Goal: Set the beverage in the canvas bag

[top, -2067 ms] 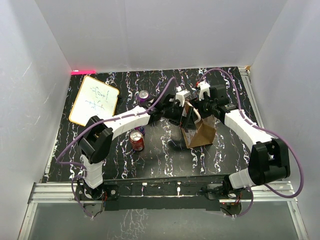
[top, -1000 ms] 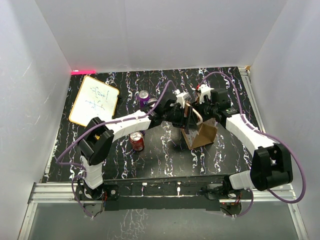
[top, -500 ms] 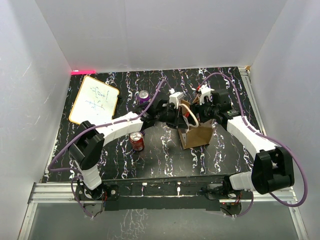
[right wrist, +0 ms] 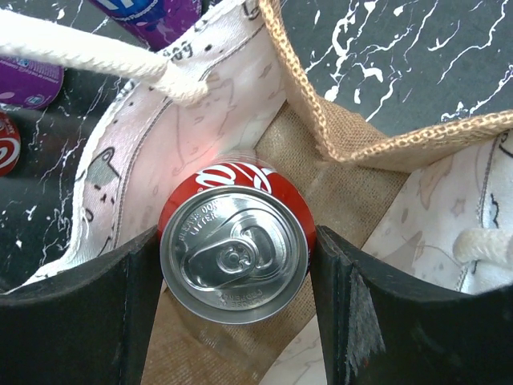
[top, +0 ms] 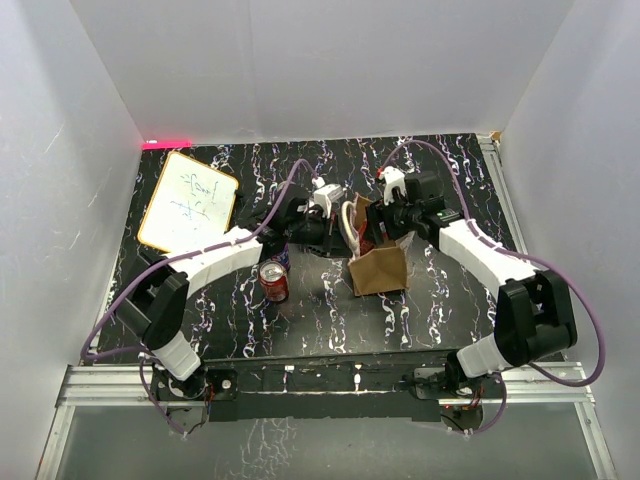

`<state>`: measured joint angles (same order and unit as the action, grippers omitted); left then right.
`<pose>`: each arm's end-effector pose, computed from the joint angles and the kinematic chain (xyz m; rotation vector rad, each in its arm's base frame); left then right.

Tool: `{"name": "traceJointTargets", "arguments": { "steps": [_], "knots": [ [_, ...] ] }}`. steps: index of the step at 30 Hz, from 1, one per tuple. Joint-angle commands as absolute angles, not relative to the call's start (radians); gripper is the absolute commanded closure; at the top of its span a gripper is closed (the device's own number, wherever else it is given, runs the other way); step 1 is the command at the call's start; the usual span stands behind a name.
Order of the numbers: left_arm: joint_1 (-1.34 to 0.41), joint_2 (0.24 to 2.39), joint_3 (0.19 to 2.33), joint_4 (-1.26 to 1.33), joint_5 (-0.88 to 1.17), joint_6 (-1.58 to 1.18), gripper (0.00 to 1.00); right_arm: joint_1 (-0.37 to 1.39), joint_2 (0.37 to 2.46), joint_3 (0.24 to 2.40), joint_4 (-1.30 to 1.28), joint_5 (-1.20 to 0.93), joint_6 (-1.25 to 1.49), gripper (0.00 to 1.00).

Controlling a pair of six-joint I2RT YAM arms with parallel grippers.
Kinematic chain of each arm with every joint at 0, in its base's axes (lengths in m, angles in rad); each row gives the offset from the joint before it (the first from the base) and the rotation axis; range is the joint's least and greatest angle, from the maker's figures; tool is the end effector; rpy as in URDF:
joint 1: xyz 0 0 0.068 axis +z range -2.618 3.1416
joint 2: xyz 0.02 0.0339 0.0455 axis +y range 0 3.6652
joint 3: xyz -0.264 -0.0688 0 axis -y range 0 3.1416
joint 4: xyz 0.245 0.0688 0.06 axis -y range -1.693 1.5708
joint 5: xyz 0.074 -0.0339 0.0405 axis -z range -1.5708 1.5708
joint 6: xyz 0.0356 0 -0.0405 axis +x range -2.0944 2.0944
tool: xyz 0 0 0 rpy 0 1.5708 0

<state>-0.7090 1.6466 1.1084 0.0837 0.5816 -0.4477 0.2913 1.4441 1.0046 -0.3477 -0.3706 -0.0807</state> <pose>0.2714 -0.2586 0.2571 0.6834 2.0946 -1.2820 0.2928 0.1012 0.2495 -0.6127 2.2729 0.5394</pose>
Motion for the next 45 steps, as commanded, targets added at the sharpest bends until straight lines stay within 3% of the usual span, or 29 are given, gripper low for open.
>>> {"name": "traceJointTargets", "arguments": {
  "steps": [1,13,26,45],
  "knots": [
    [-0.688,1.613,1.073,0.061,0.624,-0.399,1.0,0.314,1.453,1.109,-0.258,-0.284,-0.077,0.92],
    [-0.689,1.634,1.07,0.104,0.696,-0.373,1.0,0.365,1.58,1.245,-0.308,-0.117,-0.039,0.92],
    [-0.689,1.642,1.055,0.113,0.714,-0.364,1.0,0.367,1.677,1.29,-0.315,-0.128,-0.007,0.9],
    [-0.689,1.646,1.042,0.121,0.716,-0.351,1.0,0.376,1.762,1.32,-0.3,-0.125,-0.008,0.7]
  ]
}}
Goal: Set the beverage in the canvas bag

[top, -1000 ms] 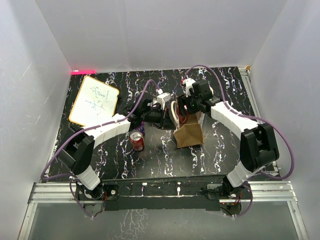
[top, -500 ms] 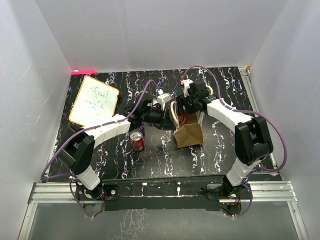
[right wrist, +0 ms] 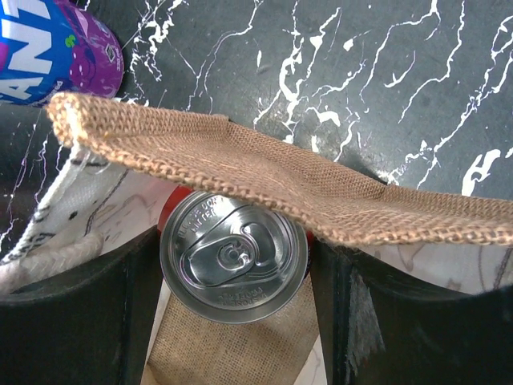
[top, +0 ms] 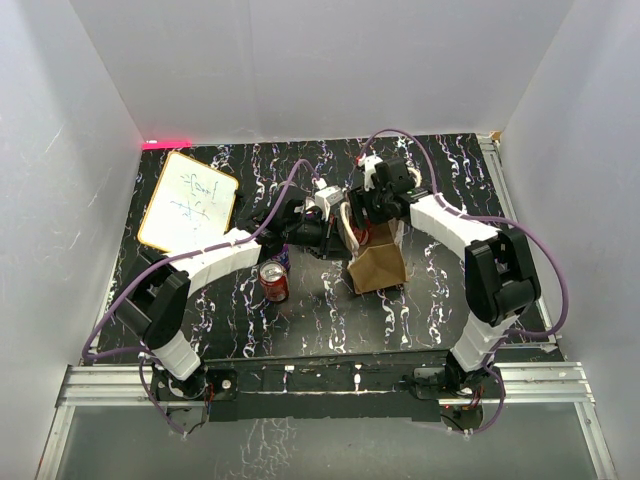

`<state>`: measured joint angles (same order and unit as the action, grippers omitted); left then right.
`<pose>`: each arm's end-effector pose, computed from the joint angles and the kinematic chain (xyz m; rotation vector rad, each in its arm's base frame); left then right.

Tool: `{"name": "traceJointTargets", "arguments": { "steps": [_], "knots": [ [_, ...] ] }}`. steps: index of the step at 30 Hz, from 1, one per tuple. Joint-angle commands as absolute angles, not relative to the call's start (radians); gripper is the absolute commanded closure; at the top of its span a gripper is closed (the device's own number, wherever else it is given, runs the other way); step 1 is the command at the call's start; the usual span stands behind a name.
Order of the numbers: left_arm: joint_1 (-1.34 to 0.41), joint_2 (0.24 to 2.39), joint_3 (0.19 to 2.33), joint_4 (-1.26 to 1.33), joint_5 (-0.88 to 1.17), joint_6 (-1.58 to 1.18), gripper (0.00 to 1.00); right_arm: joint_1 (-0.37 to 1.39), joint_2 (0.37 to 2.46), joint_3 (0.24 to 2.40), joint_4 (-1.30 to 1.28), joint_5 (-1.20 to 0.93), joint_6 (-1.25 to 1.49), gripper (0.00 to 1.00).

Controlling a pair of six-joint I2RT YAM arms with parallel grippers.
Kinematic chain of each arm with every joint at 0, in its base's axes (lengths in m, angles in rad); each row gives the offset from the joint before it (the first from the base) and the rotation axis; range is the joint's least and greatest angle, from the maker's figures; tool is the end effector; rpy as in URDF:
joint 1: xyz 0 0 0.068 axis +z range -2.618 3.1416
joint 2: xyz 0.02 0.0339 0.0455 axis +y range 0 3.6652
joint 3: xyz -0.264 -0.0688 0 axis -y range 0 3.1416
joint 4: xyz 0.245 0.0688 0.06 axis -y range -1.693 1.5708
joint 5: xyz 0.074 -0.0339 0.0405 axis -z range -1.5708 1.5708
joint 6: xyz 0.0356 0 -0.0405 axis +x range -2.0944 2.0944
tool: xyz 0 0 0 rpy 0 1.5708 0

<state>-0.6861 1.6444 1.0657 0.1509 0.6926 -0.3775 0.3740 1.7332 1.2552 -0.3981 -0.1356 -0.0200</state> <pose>0.2716 -0.2517 0.2509 0.8068 2.0065 -1.3422 0.3499 0.1425 0.2307 -0.5412 2.4025 0.3215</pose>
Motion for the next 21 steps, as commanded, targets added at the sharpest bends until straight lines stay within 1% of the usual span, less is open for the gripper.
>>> {"name": "traceJointTargets", "arguments": {
  "steps": [1,9,16,21],
  "knots": [
    [-0.689,1.646,1.042,0.12,0.716,-0.351,1.0,0.377,1.771,1.323,-0.301,-0.129,-0.008,0.69],
    [-0.689,1.644,1.042,0.121,0.718,-0.35,1.0,0.376,1.779,1.309,-0.296,-0.206,-0.008,0.5],
    [-0.687,1.638,1.043,0.119,0.72,-0.351,1.0,0.377,1.706,1.274,-0.269,-0.255,-0.02,0.32],
    [-0.687,1.64,1.045,0.117,0.717,-0.351,1.0,0.376,1.688,1.268,-0.268,-0.284,-0.021,0.25]
  ]
}}
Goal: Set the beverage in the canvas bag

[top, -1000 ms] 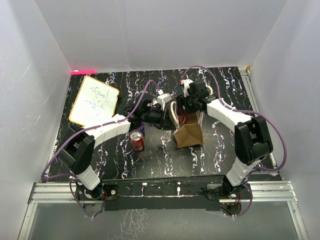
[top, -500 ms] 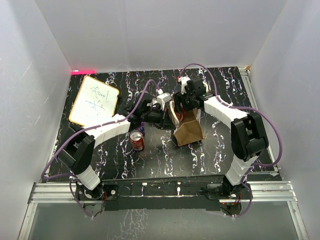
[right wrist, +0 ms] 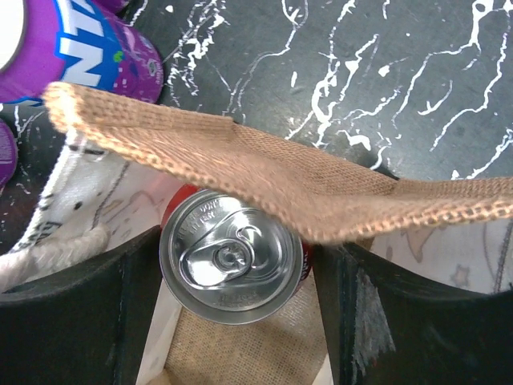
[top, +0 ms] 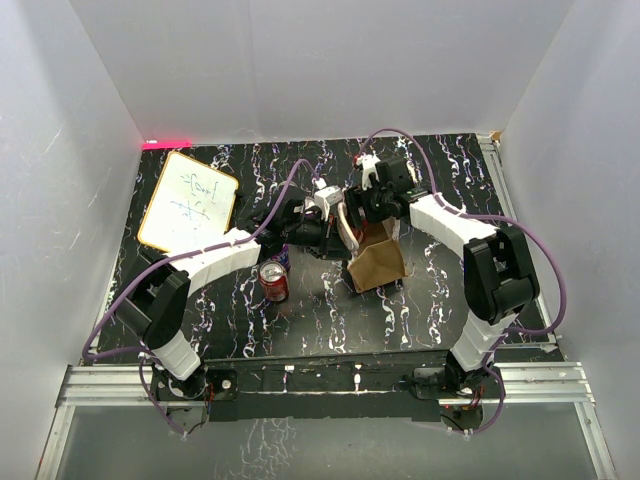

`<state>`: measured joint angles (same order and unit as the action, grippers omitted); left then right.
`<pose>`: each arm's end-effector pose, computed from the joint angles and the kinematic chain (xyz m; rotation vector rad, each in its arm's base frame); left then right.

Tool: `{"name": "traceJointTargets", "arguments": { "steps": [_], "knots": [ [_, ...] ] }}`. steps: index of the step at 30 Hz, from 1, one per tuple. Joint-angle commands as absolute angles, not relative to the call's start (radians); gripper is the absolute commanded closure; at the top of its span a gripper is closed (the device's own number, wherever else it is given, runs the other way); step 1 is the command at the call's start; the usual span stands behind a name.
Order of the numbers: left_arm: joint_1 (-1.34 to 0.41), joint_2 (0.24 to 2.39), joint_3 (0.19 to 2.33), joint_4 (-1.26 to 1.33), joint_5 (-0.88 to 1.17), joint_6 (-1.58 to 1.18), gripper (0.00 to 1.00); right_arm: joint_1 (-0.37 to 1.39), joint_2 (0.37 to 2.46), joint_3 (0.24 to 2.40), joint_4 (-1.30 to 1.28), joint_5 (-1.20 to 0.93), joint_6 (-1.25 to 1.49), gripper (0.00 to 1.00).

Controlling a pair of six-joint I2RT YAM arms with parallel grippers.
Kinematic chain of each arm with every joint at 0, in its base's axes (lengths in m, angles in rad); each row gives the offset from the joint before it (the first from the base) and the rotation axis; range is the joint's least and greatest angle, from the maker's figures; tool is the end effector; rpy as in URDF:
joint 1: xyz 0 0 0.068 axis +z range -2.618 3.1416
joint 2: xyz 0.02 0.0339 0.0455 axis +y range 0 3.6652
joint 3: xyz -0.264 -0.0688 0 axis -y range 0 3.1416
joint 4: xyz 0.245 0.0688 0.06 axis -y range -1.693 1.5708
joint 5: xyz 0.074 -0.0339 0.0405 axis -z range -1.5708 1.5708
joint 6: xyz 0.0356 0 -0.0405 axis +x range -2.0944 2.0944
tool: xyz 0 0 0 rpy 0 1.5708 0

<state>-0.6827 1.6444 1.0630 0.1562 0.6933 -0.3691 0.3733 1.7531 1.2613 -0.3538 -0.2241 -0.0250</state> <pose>0.2723 -0.2507 0.2506 0.8114 1.9985 -1.3364 0.3549 0.1475 0.2290 -0.5827 2.3627 0.4292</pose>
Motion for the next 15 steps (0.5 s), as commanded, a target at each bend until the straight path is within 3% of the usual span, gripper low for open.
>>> {"name": "traceJointTargets", "arguments": {
  "steps": [1,15],
  "knots": [
    [-0.687,1.64,1.044,0.117,0.716,-0.351,1.0,0.376,1.689,1.27,-0.27,-0.289,-0.022,0.24],
    [-0.68,1.633,1.053,0.113,0.718,-0.354,1.0,0.377,1.634,1.298,-0.29,-0.283,-0.039,0.18]
  ]
}}
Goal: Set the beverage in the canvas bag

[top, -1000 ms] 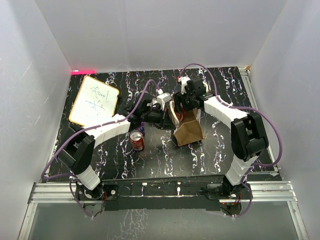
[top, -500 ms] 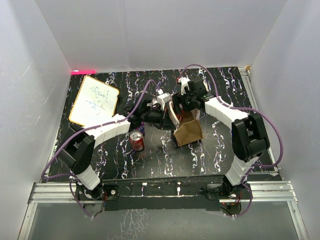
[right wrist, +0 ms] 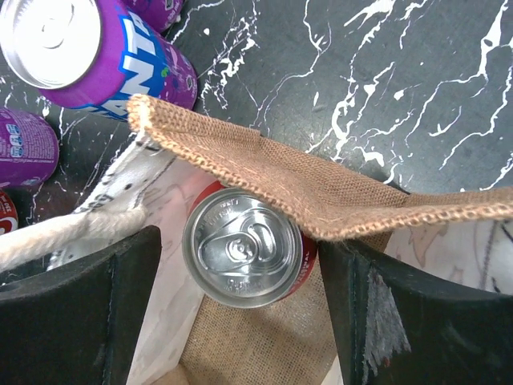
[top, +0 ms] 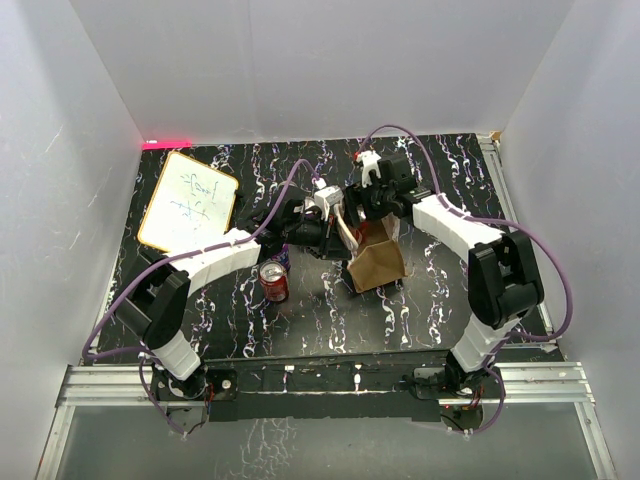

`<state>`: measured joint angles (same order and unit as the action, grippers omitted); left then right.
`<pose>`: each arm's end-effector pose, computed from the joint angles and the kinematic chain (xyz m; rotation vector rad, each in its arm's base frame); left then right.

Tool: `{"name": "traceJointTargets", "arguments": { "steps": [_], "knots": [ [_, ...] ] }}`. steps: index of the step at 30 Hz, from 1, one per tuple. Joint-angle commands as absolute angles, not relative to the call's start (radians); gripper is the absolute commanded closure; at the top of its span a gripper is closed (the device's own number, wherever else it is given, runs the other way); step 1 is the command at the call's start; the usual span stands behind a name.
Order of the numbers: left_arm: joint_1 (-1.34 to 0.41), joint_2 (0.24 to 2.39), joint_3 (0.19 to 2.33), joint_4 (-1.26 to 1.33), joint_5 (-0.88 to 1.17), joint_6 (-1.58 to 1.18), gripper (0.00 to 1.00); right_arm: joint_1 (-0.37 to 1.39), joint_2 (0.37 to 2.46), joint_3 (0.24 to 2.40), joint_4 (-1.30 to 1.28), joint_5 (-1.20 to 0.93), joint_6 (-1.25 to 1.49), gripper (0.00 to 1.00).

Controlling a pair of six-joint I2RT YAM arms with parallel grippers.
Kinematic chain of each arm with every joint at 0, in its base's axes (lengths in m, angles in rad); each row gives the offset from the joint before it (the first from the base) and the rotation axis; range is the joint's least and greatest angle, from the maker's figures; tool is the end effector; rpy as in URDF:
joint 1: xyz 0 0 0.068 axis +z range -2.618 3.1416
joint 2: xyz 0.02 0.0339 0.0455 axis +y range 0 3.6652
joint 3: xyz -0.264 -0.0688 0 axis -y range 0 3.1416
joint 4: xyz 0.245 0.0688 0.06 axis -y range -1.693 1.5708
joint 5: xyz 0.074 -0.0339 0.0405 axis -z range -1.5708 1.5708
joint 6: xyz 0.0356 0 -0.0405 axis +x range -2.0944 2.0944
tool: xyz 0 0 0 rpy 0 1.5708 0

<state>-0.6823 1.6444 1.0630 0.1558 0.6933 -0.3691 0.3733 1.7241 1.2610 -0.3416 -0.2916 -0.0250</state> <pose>0.2724 -0.2506 0.2505 0.8109 1.9990 -1.3361 0.3513 0.1486 0.2407 -0.6108 2.3125 0.5120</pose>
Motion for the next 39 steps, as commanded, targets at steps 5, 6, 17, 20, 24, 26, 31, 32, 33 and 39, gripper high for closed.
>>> {"name": "traceJointTargets", "arguments": {
  "steps": [5,6,17,20,24,26,31,32,33,39],
  "knots": [
    [-0.667,1.626,1.054,0.121,0.729,-0.363,1.0,0.376,1.591,1.322,-0.313,-0.227,-0.061,0.18],
    [-0.665,1.625,1.055,0.122,0.729,-0.363,1.0,0.375,1.577,1.324,-0.318,-0.216,-0.066,0.18],
    [-0.66,1.636,1.118,0.079,0.766,-0.292,0.7,0.374,1.454,1.355,-0.363,-0.207,-0.119,0.18],
    [-0.66,1.632,1.128,0.073,0.781,-0.281,0.57,0.375,1.434,1.369,-0.374,-0.254,-0.13,0.18],
    [-0.657,1.614,1.146,0.045,0.806,-0.251,0.38,0.375,1.429,1.398,-0.396,-0.347,-0.151,0.18],
    [-0.654,1.605,1.159,0.015,0.822,-0.221,0.24,0.376,1.434,1.415,-0.404,-0.369,-0.152,0.18],
    [-0.643,1.572,1.214,-0.141,0.826,-0.059,0.03,0.376,1.447,1.475,-0.394,-0.364,-0.15,0.18],
    [-0.636,1.561,1.225,-0.168,0.813,-0.032,0.03,0.376,1.451,1.488,-0.39,-0.368,-0.149,0.19],
    [-0.625,1.55,1.233,-0.19,0.796,-0.013,0.03,0.376,1.458,1.503,-0.388,-0.379,-0.149,0.19],
    [-0.533,1.466,1.267,-0.306,0.601,0.091,0.03,0.383,1.508,1.567,-0.374,-0.417,-0.115,0.19]
  ]
}}
